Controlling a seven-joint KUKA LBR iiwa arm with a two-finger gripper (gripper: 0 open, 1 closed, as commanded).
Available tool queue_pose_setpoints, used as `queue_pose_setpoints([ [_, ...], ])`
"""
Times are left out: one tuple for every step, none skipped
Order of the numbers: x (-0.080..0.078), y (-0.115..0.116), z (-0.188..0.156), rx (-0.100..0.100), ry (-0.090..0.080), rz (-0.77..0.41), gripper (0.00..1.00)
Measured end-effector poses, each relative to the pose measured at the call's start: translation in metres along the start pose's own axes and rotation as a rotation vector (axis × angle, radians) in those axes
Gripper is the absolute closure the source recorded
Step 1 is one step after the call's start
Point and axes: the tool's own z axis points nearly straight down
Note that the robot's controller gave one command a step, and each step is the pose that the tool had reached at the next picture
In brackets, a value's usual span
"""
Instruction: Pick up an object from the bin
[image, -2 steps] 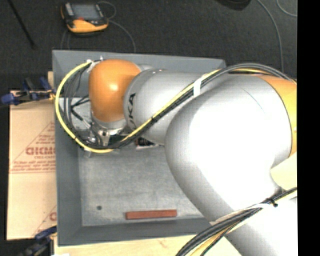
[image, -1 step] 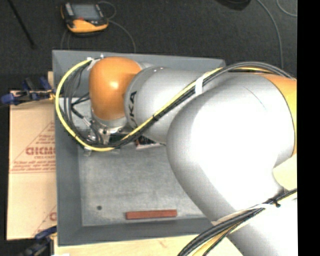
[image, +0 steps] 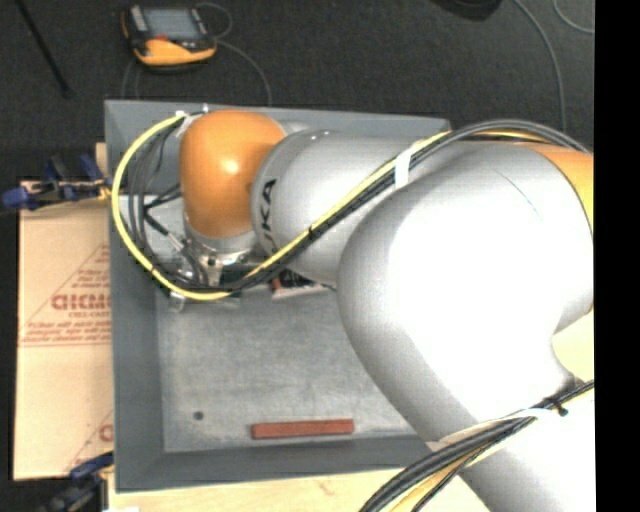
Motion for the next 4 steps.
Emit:
queue_pose_setpoints([
  [0.001, -0.001, -0.02, 0.003, 0.004, 0.0, 1.0],
  [-0.002, 0.0, -0.036, -0.003, -0.003, 0.0, 1.0],
  [-0.002, 0.0, -0.046, -0.004, -0.005, 0.001, 1.0],
  [-0.003, 0.001, -0.049, -0.004, -0.005, 0.001, 1.0],
])
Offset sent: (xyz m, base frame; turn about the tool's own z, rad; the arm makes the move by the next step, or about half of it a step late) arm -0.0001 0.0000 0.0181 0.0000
